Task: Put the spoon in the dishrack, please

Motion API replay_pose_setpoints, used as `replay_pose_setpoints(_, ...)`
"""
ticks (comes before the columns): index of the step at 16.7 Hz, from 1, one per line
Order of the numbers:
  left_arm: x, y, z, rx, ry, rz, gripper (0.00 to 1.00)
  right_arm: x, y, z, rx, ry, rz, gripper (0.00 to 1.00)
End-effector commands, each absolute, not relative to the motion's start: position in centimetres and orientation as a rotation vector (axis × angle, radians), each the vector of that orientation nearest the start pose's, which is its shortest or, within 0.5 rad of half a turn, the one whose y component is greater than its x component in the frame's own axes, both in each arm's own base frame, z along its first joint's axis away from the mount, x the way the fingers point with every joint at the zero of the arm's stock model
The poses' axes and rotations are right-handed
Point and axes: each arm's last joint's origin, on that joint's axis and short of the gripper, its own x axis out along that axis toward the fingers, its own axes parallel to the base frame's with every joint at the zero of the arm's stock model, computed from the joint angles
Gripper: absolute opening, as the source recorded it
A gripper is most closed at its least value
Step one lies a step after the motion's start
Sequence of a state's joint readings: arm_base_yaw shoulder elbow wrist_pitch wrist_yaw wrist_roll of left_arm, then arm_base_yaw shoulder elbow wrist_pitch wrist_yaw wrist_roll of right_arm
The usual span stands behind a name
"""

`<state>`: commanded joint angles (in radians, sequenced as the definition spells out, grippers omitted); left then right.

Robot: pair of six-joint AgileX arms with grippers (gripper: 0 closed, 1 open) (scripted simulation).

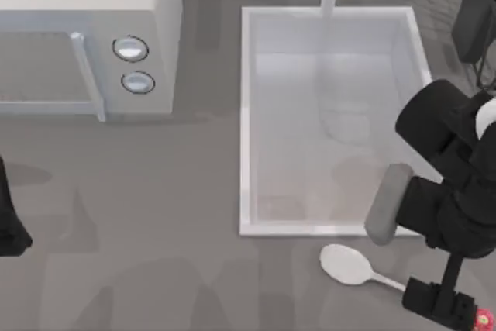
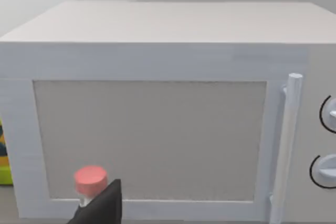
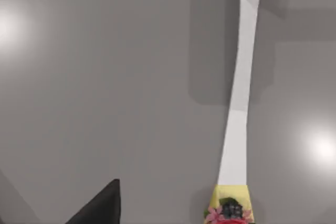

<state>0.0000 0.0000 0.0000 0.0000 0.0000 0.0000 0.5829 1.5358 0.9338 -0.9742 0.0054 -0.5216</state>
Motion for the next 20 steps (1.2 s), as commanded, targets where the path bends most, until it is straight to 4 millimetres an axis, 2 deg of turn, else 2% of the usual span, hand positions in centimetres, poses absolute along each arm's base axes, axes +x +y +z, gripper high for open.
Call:
replay_pose_setpoints(7, 10.6, -0.1, 16.0, 0.000, 0.000, 0.000, 1.00, 21.0, 14.0, 10.2, -0.864, 1.391, 0.855, 1.00)
replay_pose_setpoints(9, 10.6, -0.1, 16.0, 0.000, 0.000, 0.000, 1.00, 20.8, 13.8, 9.4, -0.864, 1.397, 0.855, 1.00)
replay_pose_setpoints(13, 10.6, -0.1, 16.0, 0.000, 0.000, 0.000, 1.00, 20.8, 13.8, 9.3, -0.864, 1.397, 0.855, 1.00)
replay_pose_setpoints(20, 10.6, -0.1, 16.0, 0.000, 0.000, 0.000, 1.00, 20.8, 13.8, 9.3, -0.864, 1.397, 0.855, 0.47)
